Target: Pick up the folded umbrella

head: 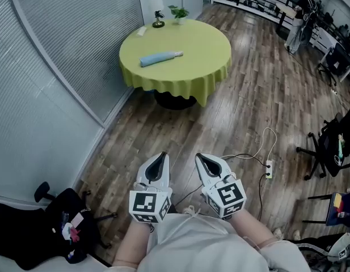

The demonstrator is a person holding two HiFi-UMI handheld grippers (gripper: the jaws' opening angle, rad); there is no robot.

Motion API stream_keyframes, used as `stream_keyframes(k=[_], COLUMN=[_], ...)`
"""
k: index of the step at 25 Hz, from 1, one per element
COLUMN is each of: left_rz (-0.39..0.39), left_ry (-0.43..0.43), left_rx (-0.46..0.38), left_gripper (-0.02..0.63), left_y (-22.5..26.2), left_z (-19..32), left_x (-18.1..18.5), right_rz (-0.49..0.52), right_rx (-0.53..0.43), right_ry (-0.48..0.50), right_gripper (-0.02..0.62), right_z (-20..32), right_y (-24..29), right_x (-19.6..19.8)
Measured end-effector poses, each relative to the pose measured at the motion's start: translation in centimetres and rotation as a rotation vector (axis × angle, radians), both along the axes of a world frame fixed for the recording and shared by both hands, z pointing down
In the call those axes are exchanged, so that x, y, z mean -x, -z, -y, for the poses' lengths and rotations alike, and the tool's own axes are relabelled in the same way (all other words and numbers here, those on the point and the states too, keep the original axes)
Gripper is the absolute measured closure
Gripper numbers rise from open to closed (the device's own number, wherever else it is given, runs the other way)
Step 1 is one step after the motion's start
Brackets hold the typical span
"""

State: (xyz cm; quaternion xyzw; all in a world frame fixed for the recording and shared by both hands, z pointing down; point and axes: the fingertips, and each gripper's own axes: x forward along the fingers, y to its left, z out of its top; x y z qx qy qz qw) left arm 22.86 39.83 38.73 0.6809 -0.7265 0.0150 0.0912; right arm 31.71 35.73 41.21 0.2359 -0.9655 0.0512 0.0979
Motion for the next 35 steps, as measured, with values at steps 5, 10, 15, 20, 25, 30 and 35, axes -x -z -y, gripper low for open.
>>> stream_keyframes(k=[5, 10, 15, 20, 25, 30, 35], left_rz=[-0.004, -0.02, -0.03, -0.054, -0.079, -0.072, -0.066], left_ry=[-0.025, -0.067, -0.119, -0.181, -0.212, -0.195, -0.204], left_rx=[-0.002, -0.004, 0.003, 0.025, 0.066, 0.103, 0.115], left_gripper=[0.6, 0.6, 0.6, 0.6, 0.6, 0.6, 0.601], left_y=[-0.8, -0.3, -0.3, -0.1, -2.0, -4.1, -5.1], left_z=[4.1, 9.5, 15.3, 19.7, 23.8, 28.7, 35.0], left_x=[5.2, 12.1, 20.9, 27.8, 32.6, 36.5, 39.0], right_rz=[-0.006, -0.009, -0.016, -0.026, -0.071, -0.073, -0.057], right_rx=[0.016, 0.01, -0.003, -0.024, -0.019, 0.012, 0.032], right_ry=[-0.026, -0.063, -0.129, -0.186, -0.202, -0.2, -0.19], right_gripper=[0.597, 0.597, 0.597, 0.597, 0.597, 0.597, 0.597], right_z=[3.4, 7.9, 13.6, 18.1, 21.8, 26.9, 33.8], right_y=[-0.5, 0.1, 0.5, 1.2, -0.4, -1.9, -3.2], right_x=[4.8, 11.8, 20.3, 27.6, 33.2, 36.6, 39.2])
